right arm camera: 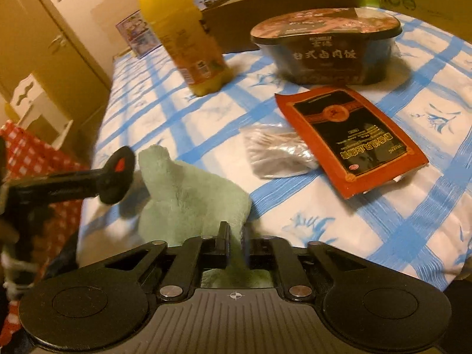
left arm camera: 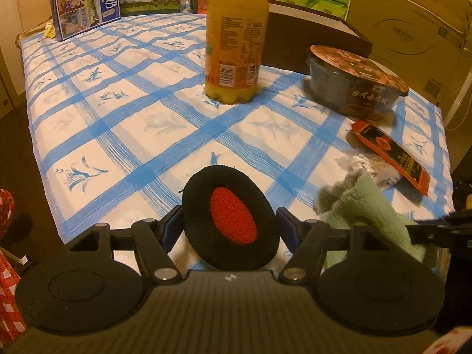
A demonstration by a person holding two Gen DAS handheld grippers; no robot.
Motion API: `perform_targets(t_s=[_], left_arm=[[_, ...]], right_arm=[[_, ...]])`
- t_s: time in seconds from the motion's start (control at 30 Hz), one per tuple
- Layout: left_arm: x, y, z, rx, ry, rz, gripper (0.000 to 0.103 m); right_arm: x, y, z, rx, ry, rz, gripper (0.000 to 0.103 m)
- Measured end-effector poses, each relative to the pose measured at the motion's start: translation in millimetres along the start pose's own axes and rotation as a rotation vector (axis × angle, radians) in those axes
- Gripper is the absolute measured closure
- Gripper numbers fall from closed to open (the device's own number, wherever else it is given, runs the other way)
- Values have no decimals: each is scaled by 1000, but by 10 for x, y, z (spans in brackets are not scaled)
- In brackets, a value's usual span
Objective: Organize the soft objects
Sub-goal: 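Lift the pale green towel with the right tool while the left holds the black pad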
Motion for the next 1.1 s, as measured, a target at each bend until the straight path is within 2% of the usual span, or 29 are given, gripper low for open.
perform_targets(t_s=[0.07, 0.13, 0.47, 0.6, 1.1], left_arm=[[21, -23, -7, -8, -7, -5, 37], [38, -45, -19, -15, -11, -8, 37], [81, -86, -94, -47, -21, -16, 37], [77, -100, -114, -56, -18, -15, 37], [-1, -152, -189, -78, -1, 2, 37]], right_arm=[[-5, -15, -16, 9, -9, 4, 42], [-13, -23, -43, 34, -23, -1, 34], [-107, -11, -215, 30, -49, 37, 32], [-198, -27, -246, 21, -21, 70, 32], [-634, -80, -501, -18, 19, 271, 32]])
Point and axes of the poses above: each gripper's, at about its wrist camera, not at the fingertips, and z roughly against the way its jaws point, x to its right, y to its top, the point moved 3 cm from there along -z, roughly the way its jaws point, and after that the axes turned 12 degrees about -x, right-handed, at the moved point
